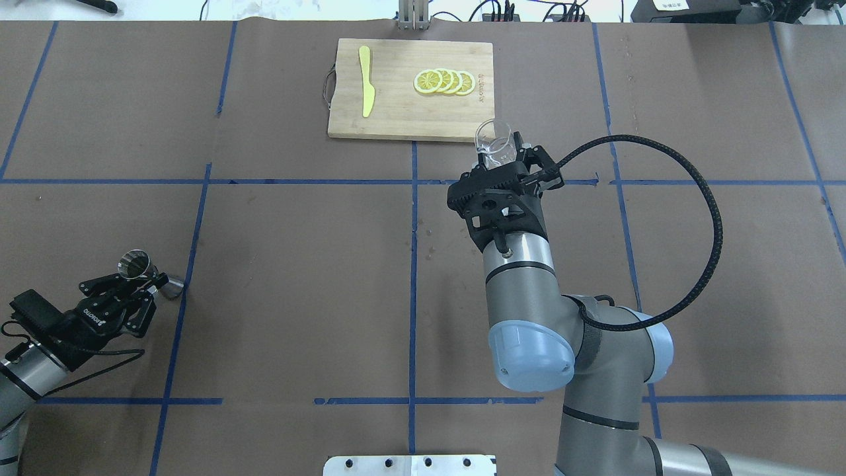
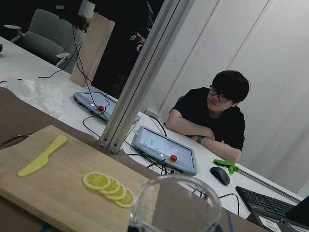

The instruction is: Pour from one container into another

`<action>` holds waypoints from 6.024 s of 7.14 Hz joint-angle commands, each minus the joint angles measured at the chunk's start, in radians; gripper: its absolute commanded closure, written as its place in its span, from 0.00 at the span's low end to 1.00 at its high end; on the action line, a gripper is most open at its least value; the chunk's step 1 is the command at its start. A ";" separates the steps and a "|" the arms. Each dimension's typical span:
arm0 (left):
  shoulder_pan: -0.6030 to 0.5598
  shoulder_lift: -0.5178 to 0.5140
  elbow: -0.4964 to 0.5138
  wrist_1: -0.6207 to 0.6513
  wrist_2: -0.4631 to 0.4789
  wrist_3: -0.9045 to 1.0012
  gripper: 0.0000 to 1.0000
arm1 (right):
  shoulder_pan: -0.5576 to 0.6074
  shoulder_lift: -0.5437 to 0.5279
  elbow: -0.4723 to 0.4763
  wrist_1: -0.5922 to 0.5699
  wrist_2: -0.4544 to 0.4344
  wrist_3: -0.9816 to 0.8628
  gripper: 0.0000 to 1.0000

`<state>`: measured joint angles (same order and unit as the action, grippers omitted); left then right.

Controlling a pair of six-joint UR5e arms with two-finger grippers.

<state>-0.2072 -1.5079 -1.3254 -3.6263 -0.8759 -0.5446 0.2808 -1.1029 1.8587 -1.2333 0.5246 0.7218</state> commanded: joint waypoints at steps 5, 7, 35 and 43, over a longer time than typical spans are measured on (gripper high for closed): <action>0.003 0.000 0.000 0.000 0.003 0.002 0.76 | 0.000 0.000 0.000 0.000 0.000 -0.001 1.00; 0.005 0.000 0.000 0.000 0.005 0.002 0.73 | 0.000 0.000 0.000 0.000 0.000 -0.001 1.00; -0.944 0.063 -0.195 0.669 -1.046 0.251 0.00 | -0.005 0.003 0.008 0.002 0.002 -0.001 1.00; -1.119 0.081 -0.097 1.177 -1.266 0.250 0.00 | -0.011 0.002 0.008 0.002 -0.005 0.001 1.00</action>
<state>-1.2750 -1.4231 -1.4211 -2.6005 -2.0167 -0.2993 0.2700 -1.1014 1.8669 -1.2318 0.5202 0.7225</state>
